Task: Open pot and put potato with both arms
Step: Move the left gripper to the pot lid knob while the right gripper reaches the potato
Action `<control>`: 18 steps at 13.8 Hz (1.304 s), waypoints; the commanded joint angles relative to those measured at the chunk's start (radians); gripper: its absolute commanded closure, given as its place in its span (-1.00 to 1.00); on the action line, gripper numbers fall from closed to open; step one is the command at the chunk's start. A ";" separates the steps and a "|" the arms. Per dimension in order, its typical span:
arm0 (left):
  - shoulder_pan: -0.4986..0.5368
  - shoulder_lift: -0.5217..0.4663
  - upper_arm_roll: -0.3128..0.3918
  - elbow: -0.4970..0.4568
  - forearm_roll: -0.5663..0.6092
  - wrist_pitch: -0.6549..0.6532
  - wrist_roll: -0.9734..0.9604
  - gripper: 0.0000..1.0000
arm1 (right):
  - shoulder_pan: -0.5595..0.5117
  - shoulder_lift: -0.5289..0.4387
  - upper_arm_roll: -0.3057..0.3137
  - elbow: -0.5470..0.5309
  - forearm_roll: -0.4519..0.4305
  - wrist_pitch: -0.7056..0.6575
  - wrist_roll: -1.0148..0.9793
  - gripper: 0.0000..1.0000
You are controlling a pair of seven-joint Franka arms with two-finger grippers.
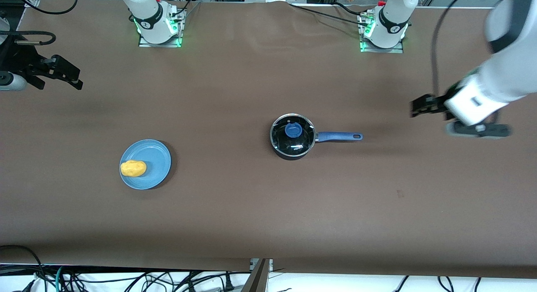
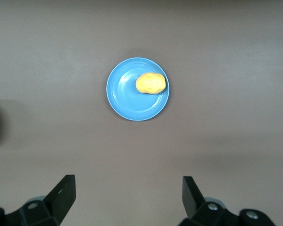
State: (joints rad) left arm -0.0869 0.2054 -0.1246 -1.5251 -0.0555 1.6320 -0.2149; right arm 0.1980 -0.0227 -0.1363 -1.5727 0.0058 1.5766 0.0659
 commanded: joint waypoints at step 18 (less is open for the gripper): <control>-0.303 0.315 -0.187 -0.133 0.178 0.525 -0.665 -1.00 | -0.028 0.413 0.007 -0.073 0.028 0.425 -0.146 -1.00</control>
State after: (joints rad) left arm -0.3921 0.5311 -0.2849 -1.6077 0.0475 2.1127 -0.8345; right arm 0.1885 0.3090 -0.1328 -1.6686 0.0073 1.9289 -0.0558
